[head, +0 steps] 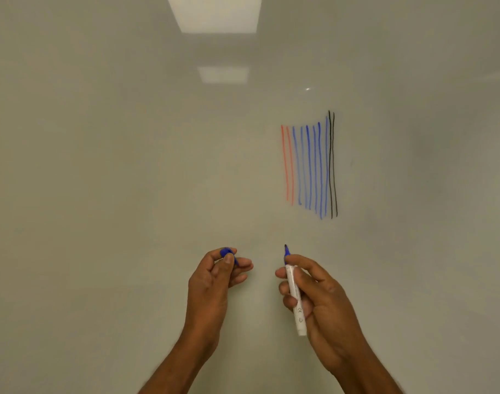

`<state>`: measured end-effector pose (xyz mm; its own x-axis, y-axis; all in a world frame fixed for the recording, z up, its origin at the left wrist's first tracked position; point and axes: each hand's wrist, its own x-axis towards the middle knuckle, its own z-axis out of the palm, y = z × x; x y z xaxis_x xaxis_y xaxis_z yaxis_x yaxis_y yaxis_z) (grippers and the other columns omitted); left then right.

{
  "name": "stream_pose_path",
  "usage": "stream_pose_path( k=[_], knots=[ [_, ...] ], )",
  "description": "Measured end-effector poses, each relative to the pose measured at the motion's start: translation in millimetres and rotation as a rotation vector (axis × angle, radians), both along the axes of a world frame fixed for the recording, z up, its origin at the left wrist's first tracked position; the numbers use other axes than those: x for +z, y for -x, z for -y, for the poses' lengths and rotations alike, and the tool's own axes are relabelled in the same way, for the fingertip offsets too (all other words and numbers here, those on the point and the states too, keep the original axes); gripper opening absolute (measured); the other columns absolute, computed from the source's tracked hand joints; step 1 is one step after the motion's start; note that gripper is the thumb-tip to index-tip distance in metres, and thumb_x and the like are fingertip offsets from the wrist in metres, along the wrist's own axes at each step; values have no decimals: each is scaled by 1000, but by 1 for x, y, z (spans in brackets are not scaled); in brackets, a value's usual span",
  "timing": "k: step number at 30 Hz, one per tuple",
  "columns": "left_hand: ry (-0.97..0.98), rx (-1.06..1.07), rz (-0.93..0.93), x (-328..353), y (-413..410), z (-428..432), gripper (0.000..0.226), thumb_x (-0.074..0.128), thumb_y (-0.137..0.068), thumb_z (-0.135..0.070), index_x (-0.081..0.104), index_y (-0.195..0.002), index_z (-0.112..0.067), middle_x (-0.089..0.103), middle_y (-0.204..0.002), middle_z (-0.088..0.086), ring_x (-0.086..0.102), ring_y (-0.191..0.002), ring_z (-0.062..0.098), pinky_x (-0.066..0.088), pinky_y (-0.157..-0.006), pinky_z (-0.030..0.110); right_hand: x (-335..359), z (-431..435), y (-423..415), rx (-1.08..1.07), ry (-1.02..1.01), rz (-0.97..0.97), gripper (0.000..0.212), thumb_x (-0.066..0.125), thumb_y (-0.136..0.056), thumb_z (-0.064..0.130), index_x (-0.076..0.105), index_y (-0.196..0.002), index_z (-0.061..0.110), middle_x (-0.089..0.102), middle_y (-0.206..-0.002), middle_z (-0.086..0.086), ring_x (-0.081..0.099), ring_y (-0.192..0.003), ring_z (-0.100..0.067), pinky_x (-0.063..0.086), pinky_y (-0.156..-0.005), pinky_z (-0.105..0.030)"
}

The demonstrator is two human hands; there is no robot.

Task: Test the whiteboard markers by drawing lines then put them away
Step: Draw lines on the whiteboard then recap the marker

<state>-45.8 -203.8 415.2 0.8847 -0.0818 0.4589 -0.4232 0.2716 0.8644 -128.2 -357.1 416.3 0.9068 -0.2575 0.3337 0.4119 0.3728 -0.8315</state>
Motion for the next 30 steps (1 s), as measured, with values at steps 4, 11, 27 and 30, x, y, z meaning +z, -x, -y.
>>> stream_pose_path(
  k=[4, 11, 27, 30],
  knots=[
    [-98, 141, 258, 22, -3, 11, 18, 52, -104, -23, 66, -114, -21, 76, -110, -12, 68, -111, 8, 51, -100, 29, 28, 23, -3, 84, -220, 102, 31, 55, -89, -2, 68, -117, 2, 66, -98, -23, 64, -79, -24, 57, -66, -27],
    [-273, 401, 695, 67, -37, 33, 24, 51, -102, -31, 58, -125, -32, 38, -161, -10, 18, -155, 6, 18, -119, 12, 65, 45, -10, -435, 200, 249, 45, 59, -88, 59, 71, -113, 23, 76, -100, -7, 70, -99, -22, 53, -83, -33],
    [-349, 639, 1111, 131, -100, 66, 33, 57, -100, -24, 68, -123, -3, 45, -156, 9, 26, -155, 23, 27, -123, 53, 142, 98, -49, -912, 401, 580, 13, 63, -96, 29, 67, -105, 20, 69, -93, 1, 66, -80, -19, 56, -66, -28],
    [-325, 718, 1174, 128, -106, 69, 37, 60, -99, -25, 68, -127, -3, 51, -151, 10, 34, -151, 26, 29, -123, 52, 154, 105, -60, -928, 424, 593, 14, 64, -96, 27, 67, -108, 20, 69, -96, 2, 67, -87, -19, 59, -72, -31]
  ],
)
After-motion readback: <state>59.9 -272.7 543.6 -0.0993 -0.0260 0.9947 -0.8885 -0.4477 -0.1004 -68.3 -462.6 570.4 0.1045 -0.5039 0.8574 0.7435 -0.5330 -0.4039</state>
